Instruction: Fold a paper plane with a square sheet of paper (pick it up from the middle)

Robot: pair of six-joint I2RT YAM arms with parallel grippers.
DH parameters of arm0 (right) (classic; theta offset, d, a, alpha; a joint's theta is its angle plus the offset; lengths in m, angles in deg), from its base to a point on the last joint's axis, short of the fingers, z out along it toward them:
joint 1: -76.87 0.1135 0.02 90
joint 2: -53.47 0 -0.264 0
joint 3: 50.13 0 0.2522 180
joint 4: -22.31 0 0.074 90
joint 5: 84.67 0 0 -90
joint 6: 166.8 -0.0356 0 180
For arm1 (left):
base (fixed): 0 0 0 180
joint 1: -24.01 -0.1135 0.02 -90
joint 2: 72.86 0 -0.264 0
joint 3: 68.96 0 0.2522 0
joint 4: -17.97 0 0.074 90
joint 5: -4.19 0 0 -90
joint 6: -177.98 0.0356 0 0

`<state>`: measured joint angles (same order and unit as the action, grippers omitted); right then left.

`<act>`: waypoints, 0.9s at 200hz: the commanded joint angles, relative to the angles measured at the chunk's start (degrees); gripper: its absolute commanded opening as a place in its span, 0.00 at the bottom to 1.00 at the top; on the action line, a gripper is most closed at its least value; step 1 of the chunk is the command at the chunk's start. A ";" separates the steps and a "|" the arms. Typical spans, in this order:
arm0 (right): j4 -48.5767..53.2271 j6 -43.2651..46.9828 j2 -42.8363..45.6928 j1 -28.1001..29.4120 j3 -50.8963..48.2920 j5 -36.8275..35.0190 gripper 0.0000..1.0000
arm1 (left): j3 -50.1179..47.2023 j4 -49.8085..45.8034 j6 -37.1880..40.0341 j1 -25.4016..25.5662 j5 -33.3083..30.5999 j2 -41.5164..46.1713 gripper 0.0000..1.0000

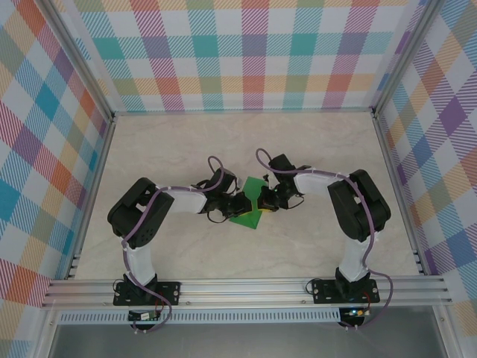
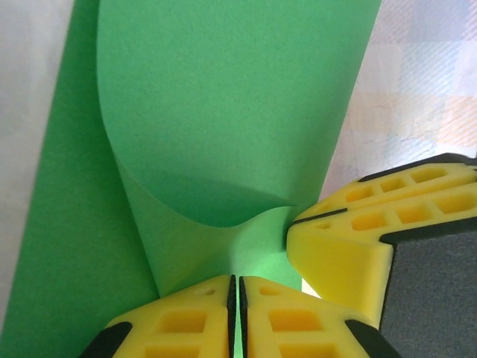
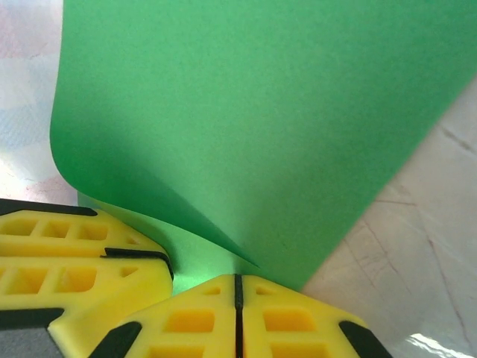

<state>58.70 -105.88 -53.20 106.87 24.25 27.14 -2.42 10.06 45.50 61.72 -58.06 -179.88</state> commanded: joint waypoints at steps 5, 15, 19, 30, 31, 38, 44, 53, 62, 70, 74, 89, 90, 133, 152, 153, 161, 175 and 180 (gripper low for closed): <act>5.85 4.61 -2.07 -0.03 -0.31 -5.29 0.08 | 2.54 -7.38 3.82 0.52 -1.63 1.27 0.13; 6.24 5.25 -2.50 -0.03 -0.33 -5.88 0.08 | 3.80 -7.45 4.50 0.52 -1.06 1.59 0.13; 6.31 5.33 -2.71 -0.03 -0.32 -6.10 0.08 | 4.32 -7.55 4.76 0.52 -0.95 1.70 0.13; 6.35 5.52 -3.12 -0.03 -0.24 -6.42 0.07 | 5.63 -8.18 5.37 0.52 -1.26 1.91 0.13; 6.32 5.53 -3.16 -0.03 -0.28 -6.42 0.07 | 5.78 -8.24 5.42 0.47 -1.36 1.91 0.13; 6.30 5.59 -3.32 -0.03 -0.26 -6.49 0.07 | 6.71 -9.07 5.88 0.52 -1.89 1.75 0.13; 6.26 5.61 -3.49 -0.06 -0.17 -6.47 0.08 | 7.49 -9.79 6.29 0.44 -2.28 1.45 0.13; 6.11 5.61 -3.84 -0.07 -0.07 -6.43 0.08 | 8.26 -10.31 6.63 0.49 -2.54 0.72 0.13; 6.15 5.61 -4.06 -0.03 -0.06 -6.42 0.08 | 8.83 -10.67 6.80 0.50 -2.70 -0.16 0.13; 6.11 5.70 -4.22 -0.03 -0.06 -6.58 0.07 | 9.09 -10.98 6.85 0.49 -2.85 -0.97 0.13; 6.09 5.71 -4.24 -0.03 -0.06 -6.65 0.07 | 9.18 -11.09 6.87 0.44 -2.96 -1.28 0.13; 6.26 5.85 -4.40 -0.03 -0.15 -6.90 0.07 | 9.19 -11.46 6.82 0.43 -3.55 -2.24 0.12; 6.31 5.82 -4.41 -0.03 -0.15 -6.93 0.07 | 9.19 -11.51 6.85 0.39 -3.52 -2.28 0.12; 6.64 6.06 -4.68 -0.03 -0.41 -7.94 0.07 | 9.72 -13.17 7.52 0.27 -5.10 -3.88 0.12; 6.96 6.30 -4.84 -0.03 -0.50 -8.62 0.07 | 9.46 -13.71 7.86 -0.13 -6.42 -4.14 0.12; 7.02 6.31 -4.85 -0.03 -0.50 -8.66 0.07 | 9.41 -13.69 7.90 -0.20 -6.49 -4.15 0.12; 7.01 6.43 -4.88 -0.12 -0.55 -8.69 0.07 | 9.14 -13.50 7.94 -0.59 -6.62 -4.15 0.12; 7.16 6.67 -5.12 -0.28 -0.59 -8.79 0.07 | 8.69 -12.98 7.98 -1.71 -5.91 -4.37 0.12; 7.17 6.71 -5.19 -0.38 -0.67 -8.79 0.08 | 8.66 -12.84 7.98 -2.22 -5.51 -4.40 0.12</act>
<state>60.76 -101.09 -54.08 106.87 25.65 26.13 6.43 -1.11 52.08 61.31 -62.12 -182.94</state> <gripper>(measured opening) 0.078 0.118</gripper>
